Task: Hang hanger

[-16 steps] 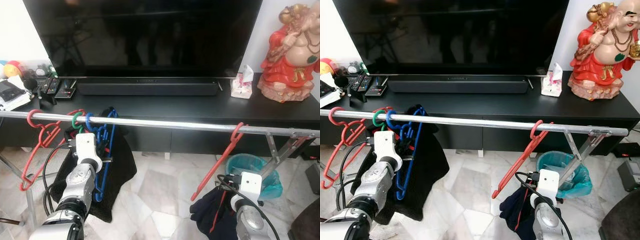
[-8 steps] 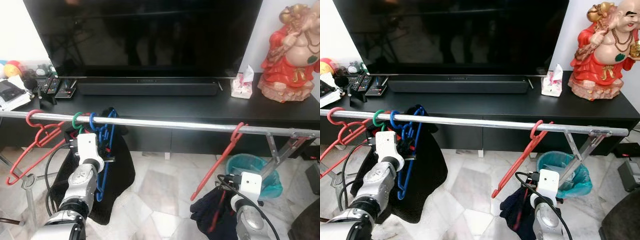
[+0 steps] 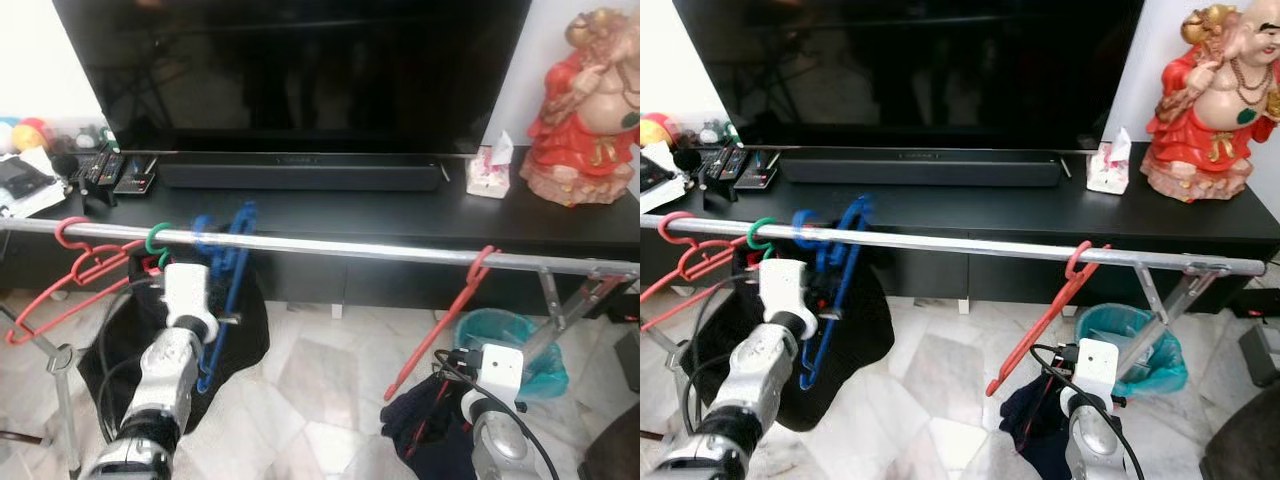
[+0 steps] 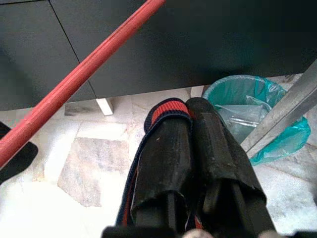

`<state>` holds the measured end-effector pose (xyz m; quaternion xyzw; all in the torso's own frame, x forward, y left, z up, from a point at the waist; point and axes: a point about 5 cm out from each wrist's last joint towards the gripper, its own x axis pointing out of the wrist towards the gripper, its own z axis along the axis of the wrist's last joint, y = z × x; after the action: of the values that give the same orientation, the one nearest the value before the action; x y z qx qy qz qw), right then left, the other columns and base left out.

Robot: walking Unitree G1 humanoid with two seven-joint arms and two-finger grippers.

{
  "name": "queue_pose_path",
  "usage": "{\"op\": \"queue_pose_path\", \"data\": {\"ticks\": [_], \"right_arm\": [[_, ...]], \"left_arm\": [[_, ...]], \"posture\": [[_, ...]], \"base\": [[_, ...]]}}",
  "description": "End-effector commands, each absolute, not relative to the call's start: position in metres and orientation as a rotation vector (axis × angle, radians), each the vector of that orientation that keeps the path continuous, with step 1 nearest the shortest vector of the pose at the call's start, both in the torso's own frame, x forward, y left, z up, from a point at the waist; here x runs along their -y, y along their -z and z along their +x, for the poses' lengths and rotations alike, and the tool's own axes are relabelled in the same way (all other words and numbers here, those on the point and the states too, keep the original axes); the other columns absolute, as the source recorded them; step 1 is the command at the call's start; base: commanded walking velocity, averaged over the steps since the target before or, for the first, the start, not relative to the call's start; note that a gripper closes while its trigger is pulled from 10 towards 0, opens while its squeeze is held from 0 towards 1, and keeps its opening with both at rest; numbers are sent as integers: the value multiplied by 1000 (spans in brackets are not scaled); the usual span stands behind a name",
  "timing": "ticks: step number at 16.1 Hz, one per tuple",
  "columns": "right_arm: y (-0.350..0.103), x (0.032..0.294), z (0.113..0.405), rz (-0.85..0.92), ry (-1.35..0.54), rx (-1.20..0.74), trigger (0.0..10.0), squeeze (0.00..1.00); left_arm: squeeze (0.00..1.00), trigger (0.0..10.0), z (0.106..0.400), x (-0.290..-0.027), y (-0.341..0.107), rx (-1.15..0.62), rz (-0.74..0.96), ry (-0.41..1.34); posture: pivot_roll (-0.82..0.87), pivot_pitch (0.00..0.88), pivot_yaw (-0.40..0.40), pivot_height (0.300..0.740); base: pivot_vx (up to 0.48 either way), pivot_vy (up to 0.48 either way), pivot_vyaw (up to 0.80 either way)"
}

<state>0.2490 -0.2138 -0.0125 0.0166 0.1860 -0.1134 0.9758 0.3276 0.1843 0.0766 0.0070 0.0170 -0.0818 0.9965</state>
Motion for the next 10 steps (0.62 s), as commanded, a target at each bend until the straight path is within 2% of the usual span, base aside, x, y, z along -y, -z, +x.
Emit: {"op": "queue_pose_path", "data": {"ticks": [1,6,10], "right_arm": [[9,211,251,32,222,-345,10000,0],[10,209,251,36,218,-347,10000,0],[11,207,250,39,215,-352,10000,0]], "left_arm": [[0,10000,331,-179,-91,25,57,232],[0,10000,290,-187,-54,-131,197,406],[0,10000,273,-198,-44,-177,195,371]], "posture": [[-215,0,33,740],[-209,0,38,740],[-202,0,39,740]], "base": [[0,0,0],[0,0,0],[0,0,0]]}}
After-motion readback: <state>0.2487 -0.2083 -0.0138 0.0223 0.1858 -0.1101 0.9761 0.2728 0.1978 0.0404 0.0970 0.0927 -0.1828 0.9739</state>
